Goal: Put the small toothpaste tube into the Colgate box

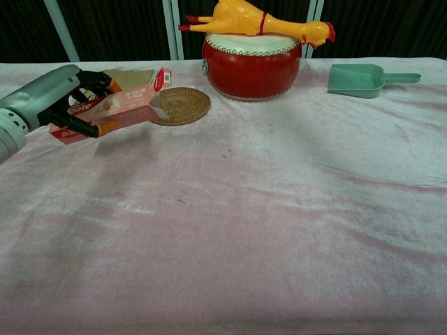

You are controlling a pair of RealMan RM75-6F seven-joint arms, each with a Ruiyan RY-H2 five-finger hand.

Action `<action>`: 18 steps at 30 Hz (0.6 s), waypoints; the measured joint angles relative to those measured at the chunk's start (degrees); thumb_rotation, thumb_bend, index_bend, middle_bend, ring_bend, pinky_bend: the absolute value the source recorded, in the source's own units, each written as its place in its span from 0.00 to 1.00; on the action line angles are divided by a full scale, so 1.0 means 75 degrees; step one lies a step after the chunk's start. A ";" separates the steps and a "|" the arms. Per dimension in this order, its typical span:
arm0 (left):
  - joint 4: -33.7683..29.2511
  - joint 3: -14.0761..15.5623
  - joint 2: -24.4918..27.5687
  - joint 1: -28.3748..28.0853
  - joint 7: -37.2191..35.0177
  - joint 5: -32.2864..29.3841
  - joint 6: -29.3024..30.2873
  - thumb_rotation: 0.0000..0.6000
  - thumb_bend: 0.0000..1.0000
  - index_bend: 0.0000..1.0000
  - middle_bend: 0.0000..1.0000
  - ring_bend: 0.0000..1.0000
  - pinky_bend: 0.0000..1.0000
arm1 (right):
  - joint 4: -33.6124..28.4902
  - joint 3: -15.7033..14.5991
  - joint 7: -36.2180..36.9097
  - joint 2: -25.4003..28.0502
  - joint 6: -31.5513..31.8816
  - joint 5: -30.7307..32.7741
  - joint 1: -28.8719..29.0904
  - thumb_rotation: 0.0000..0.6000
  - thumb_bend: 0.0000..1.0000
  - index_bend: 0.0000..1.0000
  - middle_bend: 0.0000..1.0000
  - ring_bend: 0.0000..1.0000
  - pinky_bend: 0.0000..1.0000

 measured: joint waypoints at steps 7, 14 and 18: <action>-0.0513 0.0022 0.0299 0.0078 0.1162 -0.0920 -0.0651 1.00 0.20 0.26 0.18 0.08 0.18 | -0.0260 -0.0161 0.0031 0.0099 0.0062 0.0134 -0.0265 1.00 0.23 0.09 0.13 0.14 0.25; -0.1118 -0.0041 0.0521 0.0212 0.1502 -0.1039 -0.0409 1.00 0.13 0.17 0.10 0.02 0.06 | -0.0369 -0.0211 0.0164 0.0222 0.0181 0.0187 -0.0472 1.00 0.22 0.09 0.13 0.14 0.25; -0.1661 -0.0015 0.0886 0.0381 0.1448 -0.0709 0.0004 1.00 0.13 0.17 0.08 0.02 0.06 | -0.0523 -0.0277 0.0430 0.0381 0.0330 0.0236 -0.0728 1.00 0.22 0.09 0.13 0.14 0.23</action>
